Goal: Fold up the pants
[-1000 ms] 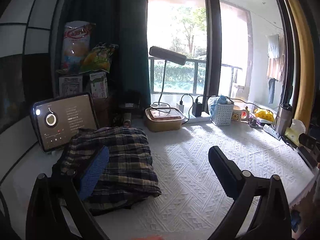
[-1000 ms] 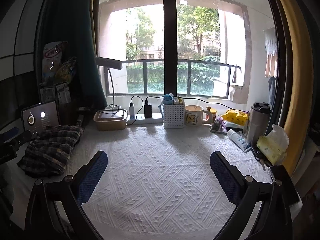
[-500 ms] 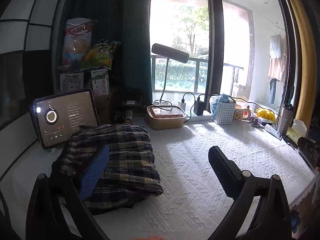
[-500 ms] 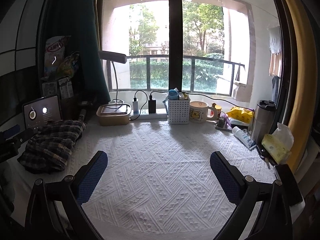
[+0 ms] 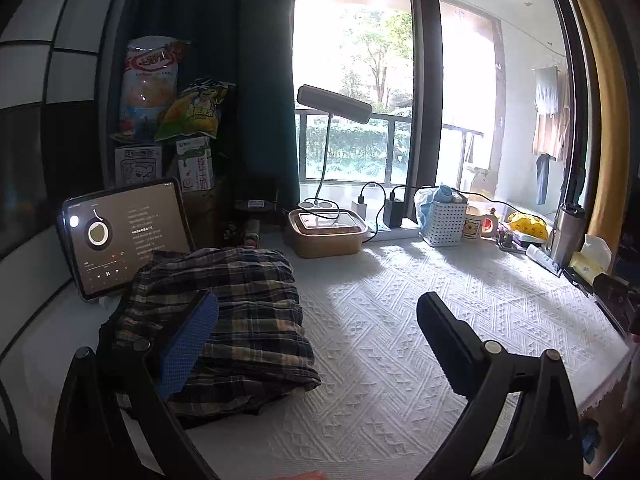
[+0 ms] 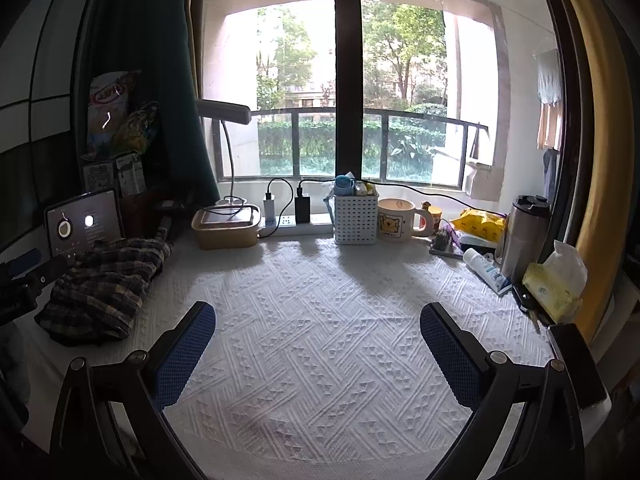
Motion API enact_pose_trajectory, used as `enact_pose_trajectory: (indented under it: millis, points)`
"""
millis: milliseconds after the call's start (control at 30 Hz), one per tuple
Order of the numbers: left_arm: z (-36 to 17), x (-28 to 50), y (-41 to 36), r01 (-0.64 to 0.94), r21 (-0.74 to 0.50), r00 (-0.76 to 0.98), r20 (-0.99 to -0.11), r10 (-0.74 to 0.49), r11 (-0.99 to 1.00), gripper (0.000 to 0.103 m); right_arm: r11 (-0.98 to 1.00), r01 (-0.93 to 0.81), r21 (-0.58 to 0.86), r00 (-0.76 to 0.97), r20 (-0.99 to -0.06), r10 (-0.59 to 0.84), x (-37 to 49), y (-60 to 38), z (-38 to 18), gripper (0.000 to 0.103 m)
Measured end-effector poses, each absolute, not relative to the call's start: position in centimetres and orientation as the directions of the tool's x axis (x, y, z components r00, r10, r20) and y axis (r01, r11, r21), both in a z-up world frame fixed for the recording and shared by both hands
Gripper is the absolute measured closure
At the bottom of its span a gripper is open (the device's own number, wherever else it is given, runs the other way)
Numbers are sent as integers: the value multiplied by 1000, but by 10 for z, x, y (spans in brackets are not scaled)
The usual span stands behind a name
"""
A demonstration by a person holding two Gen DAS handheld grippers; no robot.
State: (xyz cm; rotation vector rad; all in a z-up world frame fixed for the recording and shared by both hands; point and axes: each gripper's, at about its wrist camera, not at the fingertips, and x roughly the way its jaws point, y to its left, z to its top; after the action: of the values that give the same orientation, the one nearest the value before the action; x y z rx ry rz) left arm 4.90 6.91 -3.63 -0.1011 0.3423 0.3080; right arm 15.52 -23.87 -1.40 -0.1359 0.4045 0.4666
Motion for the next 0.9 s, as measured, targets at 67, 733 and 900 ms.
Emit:
enact_pose_trajectory:
  millis: [67,733,900]
  points:
    - [-36,49,69,-312,-44,896,-345,279,949,4,887,-460,-33,816,-408,408,155,-240,-15,0]
    - [-38,49,65,-307,-36,898,-341,277,951,4,891,-452,-31,818,-413,400,157,-245,-16,0]
    - [-37,49,64,-306,-37,899,-342,275,951,4,892,-451,-31,817,-415,399,157,-244,-17,0]
